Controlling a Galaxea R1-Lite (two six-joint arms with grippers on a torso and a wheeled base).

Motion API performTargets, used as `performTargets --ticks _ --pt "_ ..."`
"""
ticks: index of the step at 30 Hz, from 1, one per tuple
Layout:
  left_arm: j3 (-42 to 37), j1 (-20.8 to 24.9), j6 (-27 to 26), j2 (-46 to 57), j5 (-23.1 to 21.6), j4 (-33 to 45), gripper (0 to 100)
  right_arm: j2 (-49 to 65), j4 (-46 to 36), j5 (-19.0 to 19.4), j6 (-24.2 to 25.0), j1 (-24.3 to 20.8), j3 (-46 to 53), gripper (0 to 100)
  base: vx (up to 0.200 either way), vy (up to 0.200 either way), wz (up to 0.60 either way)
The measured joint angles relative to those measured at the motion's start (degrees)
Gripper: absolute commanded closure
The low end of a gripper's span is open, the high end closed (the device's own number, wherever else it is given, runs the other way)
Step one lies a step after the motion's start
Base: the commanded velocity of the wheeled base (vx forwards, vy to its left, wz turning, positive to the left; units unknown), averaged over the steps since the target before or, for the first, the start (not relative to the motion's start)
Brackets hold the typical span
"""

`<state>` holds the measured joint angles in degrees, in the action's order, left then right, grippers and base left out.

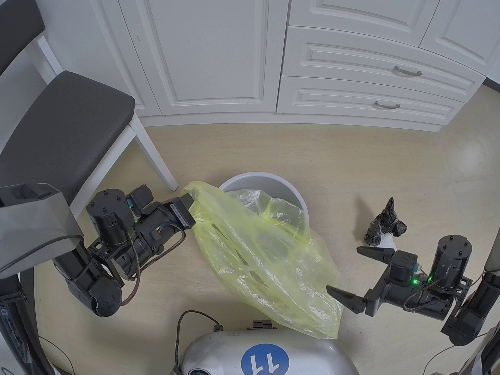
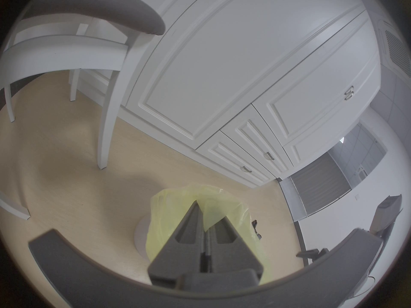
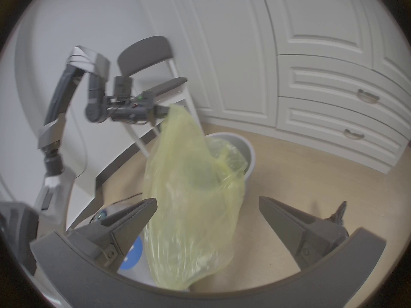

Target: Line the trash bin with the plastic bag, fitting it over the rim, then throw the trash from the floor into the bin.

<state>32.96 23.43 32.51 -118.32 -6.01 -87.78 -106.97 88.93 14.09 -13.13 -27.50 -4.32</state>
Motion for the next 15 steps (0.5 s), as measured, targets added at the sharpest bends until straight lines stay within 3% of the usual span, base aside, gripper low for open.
performTargets --ticks 15 --pt "-1.93 3.11 -1.26 2.11 0.18 0.00 100 -5.53 0.00 -29.20 14.71 -20.65 -15.42 0 0.000 0.000 0.00"
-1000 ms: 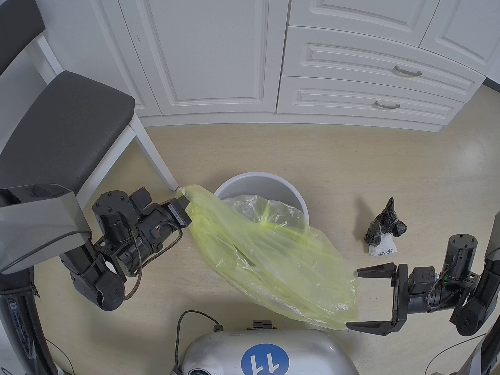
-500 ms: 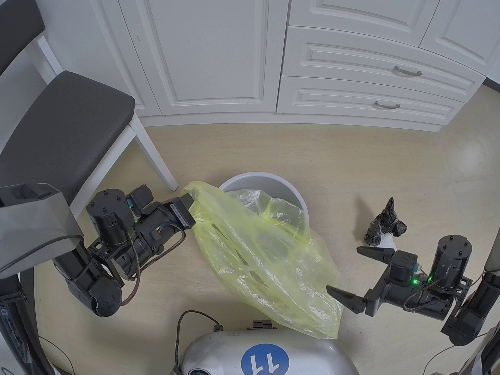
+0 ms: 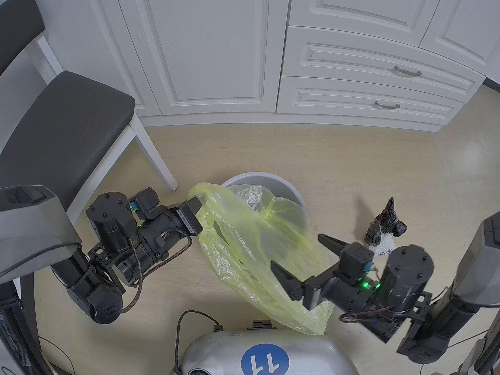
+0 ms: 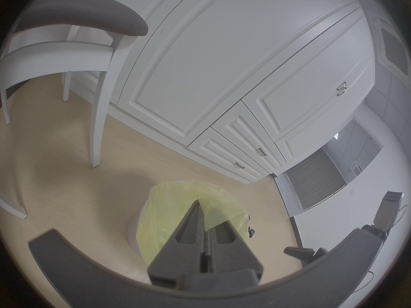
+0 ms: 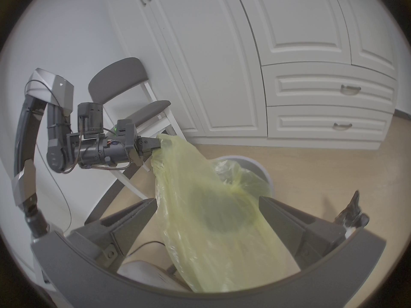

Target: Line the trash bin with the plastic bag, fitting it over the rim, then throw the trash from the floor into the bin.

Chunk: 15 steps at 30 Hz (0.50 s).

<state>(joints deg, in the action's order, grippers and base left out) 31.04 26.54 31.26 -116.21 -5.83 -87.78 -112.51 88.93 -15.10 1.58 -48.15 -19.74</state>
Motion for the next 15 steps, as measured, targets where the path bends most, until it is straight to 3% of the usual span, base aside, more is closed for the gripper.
performTargets --ticks 7,15 --pt "0.18 0.24 -0.02 0.06 0.20 0.00 100 -6.21 0.02 -2.41 4.40 -5.42 -4.22 0 0.000 0.000 0.00" --pt "0.13 0.27 0.00 0.26 0.20 0.00 100 -11.28 0.02 -2.85 5.28 -5.49 -7.27 0 0.000 0.000 0.00"
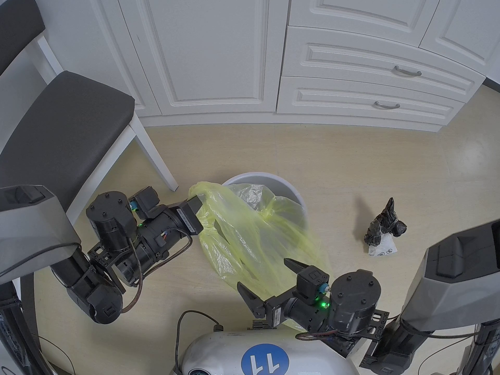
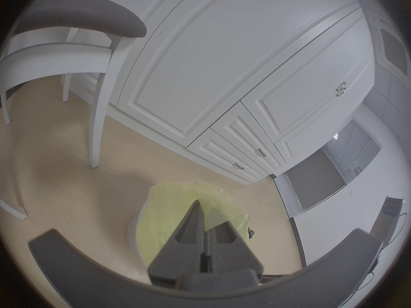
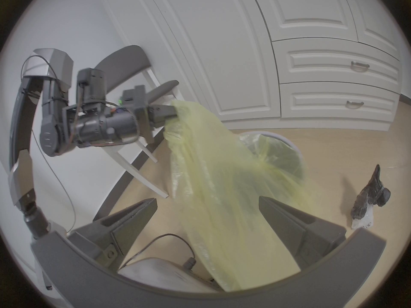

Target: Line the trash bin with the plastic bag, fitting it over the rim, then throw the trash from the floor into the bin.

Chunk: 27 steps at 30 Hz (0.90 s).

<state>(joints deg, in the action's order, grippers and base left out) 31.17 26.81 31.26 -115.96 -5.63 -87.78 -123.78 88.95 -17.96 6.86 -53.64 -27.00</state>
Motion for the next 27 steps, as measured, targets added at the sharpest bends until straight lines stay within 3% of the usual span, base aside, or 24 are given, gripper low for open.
performTargets --ticks 6,7,16,27 --pt "-0.06 0.04 0.00 0.28 0.02 0.01 100 -3.15 0.02 0.28 -0.22 3.51 -0.48 0 0.000 0.000 0.00" --pt "-0.06 0.04 0.00 0.35 0.00 0.01 100 -3.56 0.00 0.37 -0.52 4.22 -0.45 100 0.000 0.000 0.00" --pt "-0.24 0.00 -0.09 0.44 0.00 0.00 100 -4.24 0.00 0.33 -0.84 6.53 -2.34 100 0.000 0.000 0.00" --pt "-0.50 -0.22 -0.37 -0.48 -0.24 0.00 100 -1.51 0.02 -0.57 2.11 9.92 -9.98 100 0.000 0.000 0.00"
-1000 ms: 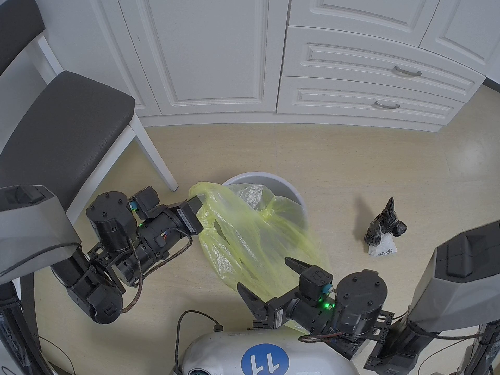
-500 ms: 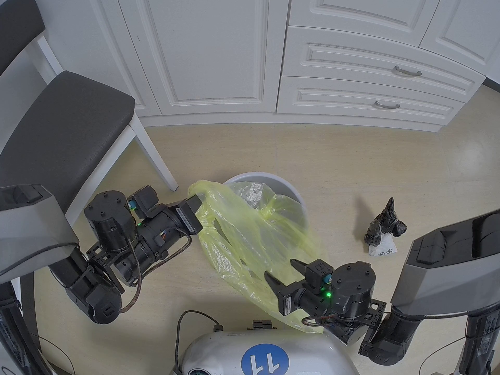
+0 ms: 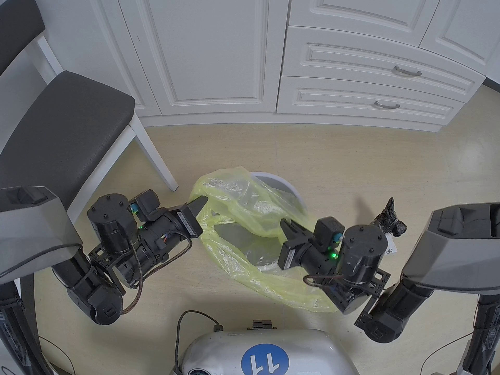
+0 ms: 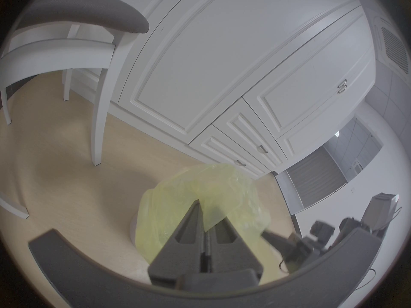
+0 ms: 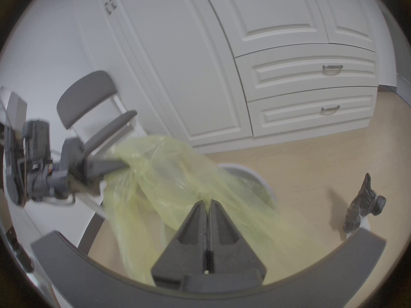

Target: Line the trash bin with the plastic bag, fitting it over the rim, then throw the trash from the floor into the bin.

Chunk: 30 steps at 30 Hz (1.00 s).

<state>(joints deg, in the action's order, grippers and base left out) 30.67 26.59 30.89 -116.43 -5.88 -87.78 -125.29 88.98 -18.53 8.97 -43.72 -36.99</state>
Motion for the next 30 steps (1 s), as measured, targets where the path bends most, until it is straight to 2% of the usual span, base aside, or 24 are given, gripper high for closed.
performTargets --ticks 5,12,23,30 --pt "-1.18 -0.10 -1.94 -1.05 -0.41 0.15 100 -0.65 0.00 -1.26 1.54 2.21 -5.77 100 0.000 0.000 0.00" --pt "-4.85 0.67 -9.17 -2.58 -1.76 0.78 100 -5.27 -0.02 -2.93 4.00 4.47 -15.04 100 0.000 0.000 0.00" --pt "-7.14 4.11 -9.81 -2.84 -3.10 1.13 100 -11.28 -5.21 -0.60 4.57 7.45 -31.70 100 0.000 0.000 0.00" --pt "-4.13 4.74 -7.91 -3.58 -1.15 0.91 100 -16.04 -4.02 2.69 4.88 8.63 -40.16 100 0.000 0.000 0.00"
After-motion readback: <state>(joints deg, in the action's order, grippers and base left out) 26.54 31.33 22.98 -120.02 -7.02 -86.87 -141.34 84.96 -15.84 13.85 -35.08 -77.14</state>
